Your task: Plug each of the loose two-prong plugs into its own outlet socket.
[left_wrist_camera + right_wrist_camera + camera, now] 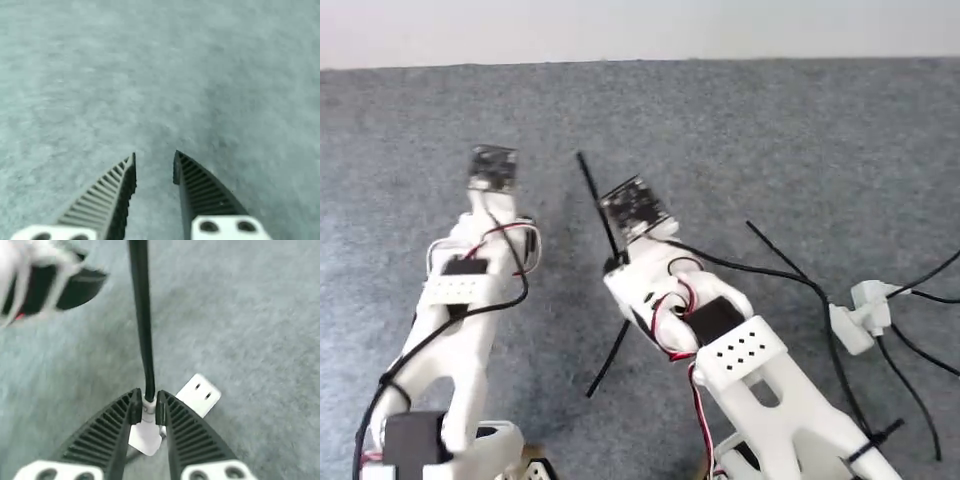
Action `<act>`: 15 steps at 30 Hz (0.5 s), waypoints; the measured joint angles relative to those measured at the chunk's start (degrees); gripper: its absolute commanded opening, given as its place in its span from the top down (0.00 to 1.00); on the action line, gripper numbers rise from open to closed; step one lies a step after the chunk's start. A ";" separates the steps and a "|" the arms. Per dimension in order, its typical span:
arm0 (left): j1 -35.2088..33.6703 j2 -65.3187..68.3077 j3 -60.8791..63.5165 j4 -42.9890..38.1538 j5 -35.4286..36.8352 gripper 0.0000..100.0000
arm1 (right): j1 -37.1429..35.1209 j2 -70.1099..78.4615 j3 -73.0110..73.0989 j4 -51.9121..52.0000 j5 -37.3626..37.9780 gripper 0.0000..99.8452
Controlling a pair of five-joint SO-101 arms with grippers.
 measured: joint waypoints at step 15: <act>-1.58 -9.85 21.45 -27.96 10.02 0.88 | 5.19 0.62 9.32 -23.38 -7.38 0.99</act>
